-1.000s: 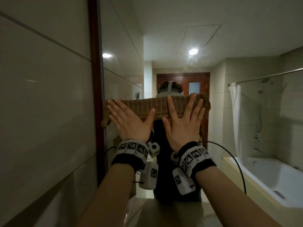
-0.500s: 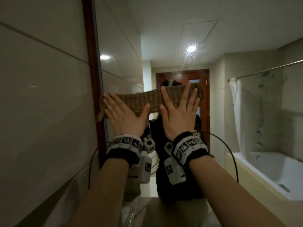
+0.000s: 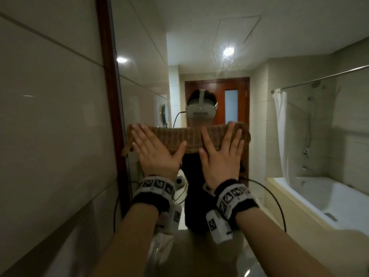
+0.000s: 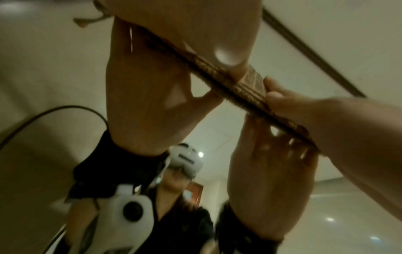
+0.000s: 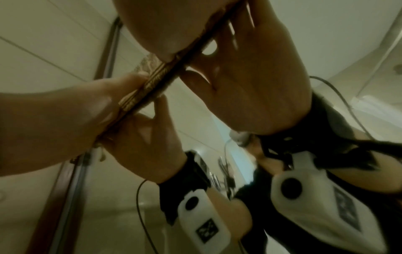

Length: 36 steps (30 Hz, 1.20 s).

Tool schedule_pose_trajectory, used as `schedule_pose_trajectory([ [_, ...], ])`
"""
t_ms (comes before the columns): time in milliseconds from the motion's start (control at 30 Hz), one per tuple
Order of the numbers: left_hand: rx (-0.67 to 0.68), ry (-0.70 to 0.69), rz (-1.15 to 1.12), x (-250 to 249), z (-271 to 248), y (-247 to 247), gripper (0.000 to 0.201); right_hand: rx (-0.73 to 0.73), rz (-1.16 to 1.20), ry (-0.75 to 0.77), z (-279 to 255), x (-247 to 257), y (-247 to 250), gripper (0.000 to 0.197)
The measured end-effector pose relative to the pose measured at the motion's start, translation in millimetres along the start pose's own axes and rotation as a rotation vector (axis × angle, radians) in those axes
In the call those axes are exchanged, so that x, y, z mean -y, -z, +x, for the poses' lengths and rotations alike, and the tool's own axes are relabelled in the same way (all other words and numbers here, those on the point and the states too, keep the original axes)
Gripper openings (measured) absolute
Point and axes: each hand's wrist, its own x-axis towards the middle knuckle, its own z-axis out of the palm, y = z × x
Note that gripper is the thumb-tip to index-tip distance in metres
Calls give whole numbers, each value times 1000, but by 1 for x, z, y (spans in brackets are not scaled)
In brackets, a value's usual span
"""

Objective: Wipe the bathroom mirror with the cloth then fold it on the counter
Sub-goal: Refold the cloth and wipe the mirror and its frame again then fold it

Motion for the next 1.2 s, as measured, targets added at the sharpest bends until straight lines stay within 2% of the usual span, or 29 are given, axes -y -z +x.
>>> schedule_pose_trajectory([
  [133, 3, 5, -35, -33, 66, 23, 120, -78, 19, -1, 70, 13, 32, 53],
  [233, -40, 29, -52, -44, 76, 23, 118, -107, 21, -7, 88, 17, 38, 52],
  [367, -76, -22, -29, -31, 48, 6, 115, -92, 26, 20, 64, 6, 28, 53],
  [500, -80, 23, -16, -18, -10, -14, 115, -38, 10, 28, 13, -12, 10, 57],
  [667, 37, 105, 15, -7, -74, -36, 117, 39, 10, -13, -52, -33, -10, 58],
  [767, 44, 114, 19, -7, -80, -39, 117, 70, 17, -8, -59, -40, -9, 58],
  [867, 57, 115, 16, -8, -80, -38, 118, 37, 139, -30, -55, -37, -5, 63],
  [1000, 62, 124, 2, -10, -80, -39, 118, -93, 406, -170, -53, -28, -6, 71],
  [1133, 59, 121, 10, -9, -80, -39, 118, -164, 451, -316, -52, -13, -13, 79],
  [1200, 63, 111, 14, -8, -81, -39, 118, -178, 523, -349, -52, -12, -16, 75],
])
